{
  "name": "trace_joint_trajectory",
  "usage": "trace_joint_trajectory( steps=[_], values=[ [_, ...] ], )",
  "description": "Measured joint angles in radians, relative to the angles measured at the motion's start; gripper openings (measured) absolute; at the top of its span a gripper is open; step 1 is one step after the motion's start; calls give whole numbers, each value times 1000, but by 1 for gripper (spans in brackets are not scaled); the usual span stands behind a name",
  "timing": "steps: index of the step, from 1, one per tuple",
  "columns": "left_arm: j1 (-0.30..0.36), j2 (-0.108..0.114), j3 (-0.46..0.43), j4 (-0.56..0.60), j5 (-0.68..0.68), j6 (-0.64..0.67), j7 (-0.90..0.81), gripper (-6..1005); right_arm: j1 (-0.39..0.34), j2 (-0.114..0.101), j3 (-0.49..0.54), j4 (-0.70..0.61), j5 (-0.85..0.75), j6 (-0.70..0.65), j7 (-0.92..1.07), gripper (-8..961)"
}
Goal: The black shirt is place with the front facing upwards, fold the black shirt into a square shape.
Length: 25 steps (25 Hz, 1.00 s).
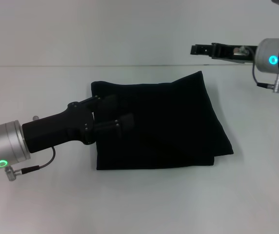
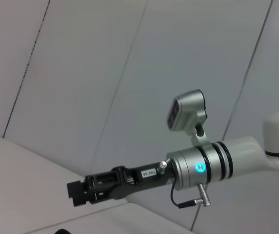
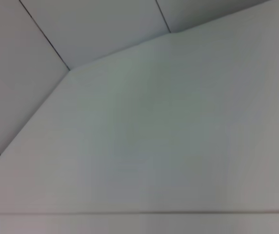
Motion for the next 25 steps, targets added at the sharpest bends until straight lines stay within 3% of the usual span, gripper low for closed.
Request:
trace_joint_trajectory(
  steps=[4,9,12,16,25],
  values=[
    [-3,-3,-9,-5,0,0,-4,904,-20,-25,-34,-7,-42,-61,56,820],
    [-6,1,-9,-8,-1,0,-11,905,-46,-94,-58,-30,-163,-293,209,820],
    [-6,6,-8,-8,0,-1,-11,905,-74,-115,-52,-38,-169,-405,234,819],
    [-2,9,-9,-7,-1,-10,-12,905,-101,-112,-54,-43,-171,-469,249,819],
    [0,9,-10,-8,-1,-28,-13,905,-134,-70,-77,-31,-177,-478,235,818]
  ],
)
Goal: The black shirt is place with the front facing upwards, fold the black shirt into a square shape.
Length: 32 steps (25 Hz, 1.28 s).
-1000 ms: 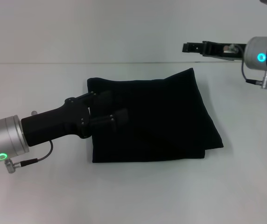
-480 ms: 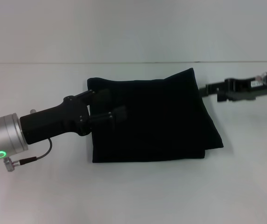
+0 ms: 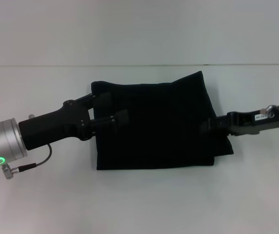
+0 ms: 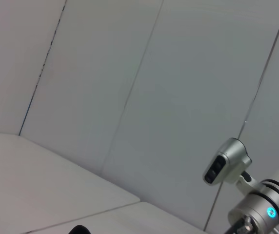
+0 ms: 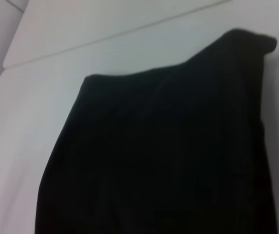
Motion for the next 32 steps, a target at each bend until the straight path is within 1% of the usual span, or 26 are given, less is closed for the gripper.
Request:
trace_joint_trajectory(
  steps=[4,9,11,17,22,28,32],
  values=[
    [0,0,1,-1,0,-9,-1,905,-2,22,-4,-6,1,4,-10,819],
    [0,0,1,-1,0,-11,-3,905,-3,35,12,-32,24,-3,-46,820],
    [0,0,1,-1,0,-12,-3,905,-6,38,16,-44,45,-17,-64,676],
    [0,0,1,0,0,-25,-12,905,-35,27,39,-104,125,-115,-92,438],
    [-4,0,1,0,0,-25,-15,905,-51,17,51,-125,148,-168,-91,206],
    [-8,0,1,0,0,-25,-28,904,-66,3,48,-126,140,-167,-69,4],
    [-10,-1,1,0,0,-25,-36,904,-77,-5,50,-128,99,-145,-39,2]
  ],
)
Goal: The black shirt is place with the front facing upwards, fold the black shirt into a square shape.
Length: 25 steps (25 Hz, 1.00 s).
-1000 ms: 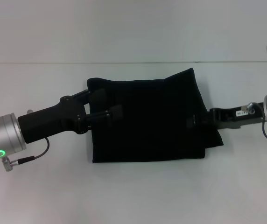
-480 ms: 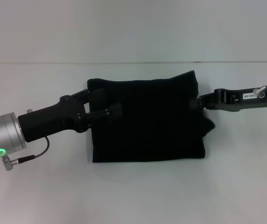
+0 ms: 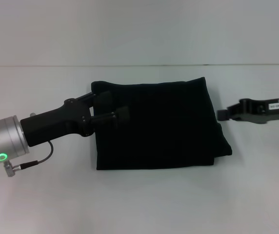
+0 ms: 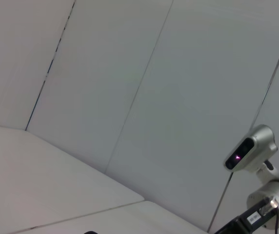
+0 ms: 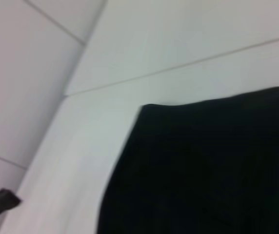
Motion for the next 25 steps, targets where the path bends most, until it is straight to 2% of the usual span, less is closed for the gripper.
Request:
trace_joint_trajectory(
  steps=[3,6,9,16,20,25],
  values=[
    [0,0,1,0,0,0,-1,904,-7,-19,0,8,-64,21,35,0],
    [-3,-2,2,0,0,0,-3,905,-14,-25,0,8,-83,24,47,-1],
    [-6,-5,2,0,0,0,-4,905,-18,-26,-2,10,-87,29,54,128],
    [-12,-6,2,-2,0,0,-4,905,0,8,-15,19,-88,74,46,447],
    [-14,-6,3,-2,0,-13,-4,905,18,19,-24,48,-89,100,50,610],
    [-14,-7,7,-2,0,-26,-4,906,32,41,-34,59,-89,150,39,583]
  ],
)
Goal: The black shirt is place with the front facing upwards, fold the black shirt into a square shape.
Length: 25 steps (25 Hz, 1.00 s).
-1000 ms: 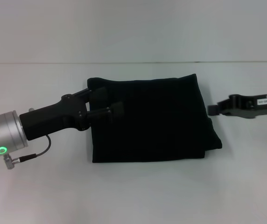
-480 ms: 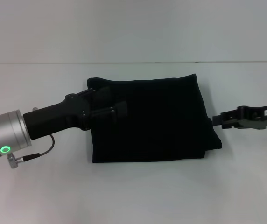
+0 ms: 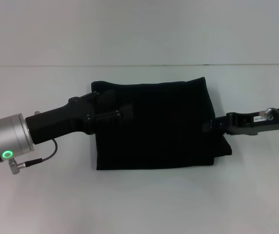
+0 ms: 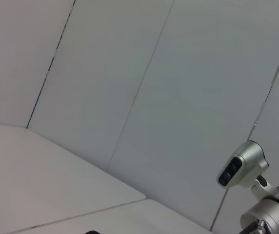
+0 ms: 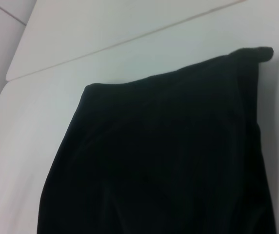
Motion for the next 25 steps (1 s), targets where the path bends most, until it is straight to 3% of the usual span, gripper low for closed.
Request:
trace_joint_trajectory(
  steps=[4,11,19,25],
  values=[
    [0,0,-3,0,0,-1,0,906,-2,17,10,-10,20,16,-68,513],
    [0,0,-2,0,0,-14,0,906,-21,9,13,-33,116,-43,-154,391],
    [0,-2,-4,0,0,-13,0,907,-35,0,34,-100,139,-107,-162,54],
    [0,-3,-3,-1,0,-13,-1,907,-35,-15,25,-85,111,-99,-141,77]
  ],
)
